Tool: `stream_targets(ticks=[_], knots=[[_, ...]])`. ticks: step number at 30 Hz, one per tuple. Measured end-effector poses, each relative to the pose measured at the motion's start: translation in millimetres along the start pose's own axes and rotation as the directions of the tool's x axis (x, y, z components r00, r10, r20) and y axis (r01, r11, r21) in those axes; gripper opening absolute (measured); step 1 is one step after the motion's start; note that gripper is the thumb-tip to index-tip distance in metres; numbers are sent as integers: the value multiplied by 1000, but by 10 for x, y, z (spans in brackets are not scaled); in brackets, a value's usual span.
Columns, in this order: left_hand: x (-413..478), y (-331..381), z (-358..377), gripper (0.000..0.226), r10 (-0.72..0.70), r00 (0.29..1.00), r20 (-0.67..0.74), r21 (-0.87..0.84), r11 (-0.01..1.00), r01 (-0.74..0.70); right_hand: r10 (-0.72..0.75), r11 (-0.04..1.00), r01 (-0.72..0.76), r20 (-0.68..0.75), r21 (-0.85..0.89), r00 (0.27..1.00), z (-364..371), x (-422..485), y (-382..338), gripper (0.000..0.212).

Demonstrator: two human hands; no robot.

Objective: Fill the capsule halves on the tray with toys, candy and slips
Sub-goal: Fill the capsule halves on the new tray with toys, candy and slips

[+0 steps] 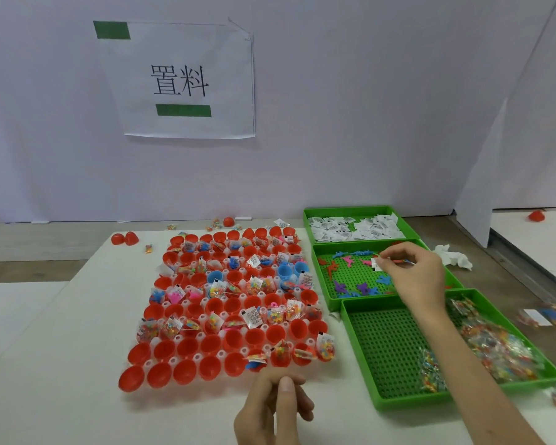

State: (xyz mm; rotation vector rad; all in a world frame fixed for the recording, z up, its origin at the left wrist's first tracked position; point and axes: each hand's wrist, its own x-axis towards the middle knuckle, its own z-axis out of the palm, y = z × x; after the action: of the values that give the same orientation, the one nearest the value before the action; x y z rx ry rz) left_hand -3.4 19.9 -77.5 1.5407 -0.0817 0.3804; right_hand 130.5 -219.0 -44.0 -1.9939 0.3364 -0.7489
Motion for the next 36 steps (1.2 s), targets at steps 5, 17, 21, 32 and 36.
stream_targets(ticks=[5,17,21,32,36], knots=[[-10,-4,24,28,3,1000,8,0,1000,-3,13,1000,-13,24,23,1000,-40,6,8,15],[-17,41,40,29,4,997,-79,-61,998,-9,100,958,53,500,-282,860,146,-50,-162,29],[-32,61,37,29,-37,998,-42,-86,996,34,170,928,45,527,-371,833,157,14,-184,24],[-15,119,-43,29,-180,983,23,-118,976,181,34,999,-32,102,-18,994,0,-26,-91,16],[14,113,-132,19,-238,963,126,-89,964,250,25,999,-25,0,-32,1000,-92,10,-25,13]])
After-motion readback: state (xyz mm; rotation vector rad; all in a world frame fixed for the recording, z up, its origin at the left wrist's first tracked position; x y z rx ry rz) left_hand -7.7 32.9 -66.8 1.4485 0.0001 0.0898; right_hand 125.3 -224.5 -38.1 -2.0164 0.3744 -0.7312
